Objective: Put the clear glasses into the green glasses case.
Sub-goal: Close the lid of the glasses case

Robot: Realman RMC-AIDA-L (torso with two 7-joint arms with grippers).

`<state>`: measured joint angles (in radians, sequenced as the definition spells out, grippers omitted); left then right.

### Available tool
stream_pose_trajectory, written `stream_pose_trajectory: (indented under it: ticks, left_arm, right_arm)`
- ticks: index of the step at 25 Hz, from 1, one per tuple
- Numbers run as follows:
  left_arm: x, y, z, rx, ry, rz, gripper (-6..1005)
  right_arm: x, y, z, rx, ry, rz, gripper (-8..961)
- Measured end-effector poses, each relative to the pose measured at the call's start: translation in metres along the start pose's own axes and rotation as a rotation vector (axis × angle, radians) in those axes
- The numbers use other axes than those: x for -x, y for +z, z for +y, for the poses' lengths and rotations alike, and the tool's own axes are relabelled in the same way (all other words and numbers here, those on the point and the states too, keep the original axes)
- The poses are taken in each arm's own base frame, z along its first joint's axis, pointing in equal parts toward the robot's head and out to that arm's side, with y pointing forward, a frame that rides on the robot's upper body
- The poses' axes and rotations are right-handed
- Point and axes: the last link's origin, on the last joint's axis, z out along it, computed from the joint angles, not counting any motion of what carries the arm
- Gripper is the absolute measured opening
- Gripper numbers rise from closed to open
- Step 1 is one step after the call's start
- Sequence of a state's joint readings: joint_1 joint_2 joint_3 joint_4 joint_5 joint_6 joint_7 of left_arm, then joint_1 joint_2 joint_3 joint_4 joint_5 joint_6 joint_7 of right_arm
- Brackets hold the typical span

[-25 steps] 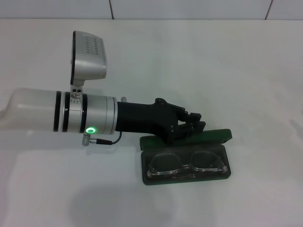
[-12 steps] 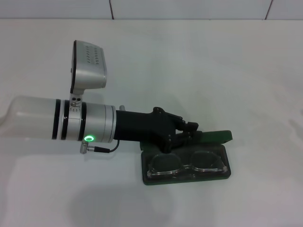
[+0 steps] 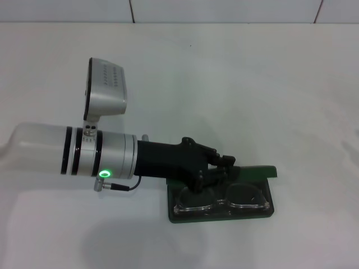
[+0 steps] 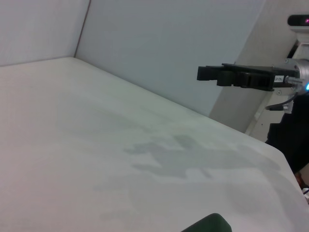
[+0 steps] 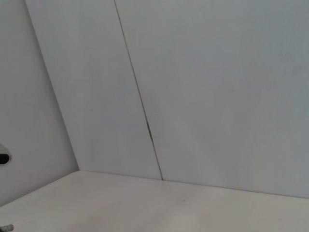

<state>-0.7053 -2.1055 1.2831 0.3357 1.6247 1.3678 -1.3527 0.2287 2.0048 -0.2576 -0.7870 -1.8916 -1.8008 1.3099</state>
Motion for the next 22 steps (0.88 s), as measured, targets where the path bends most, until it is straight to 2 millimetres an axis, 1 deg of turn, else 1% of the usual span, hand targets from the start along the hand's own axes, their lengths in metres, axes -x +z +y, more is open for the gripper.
stream_pose_trajectory:
  ticks: [11,22]
  left_arm:
    - [0.007,0.006,0.009,0.03,0.011,0.002,212]
    - [0.014,0.003,0.011,0.02,0.02,0.01,213]
  right_arm:
    - [0.001,0.001,0.0,0.003,-0.001,-0.002,506]
    - [0.002,0.002,-0.001,0.004,-0.004,-0.002,511]
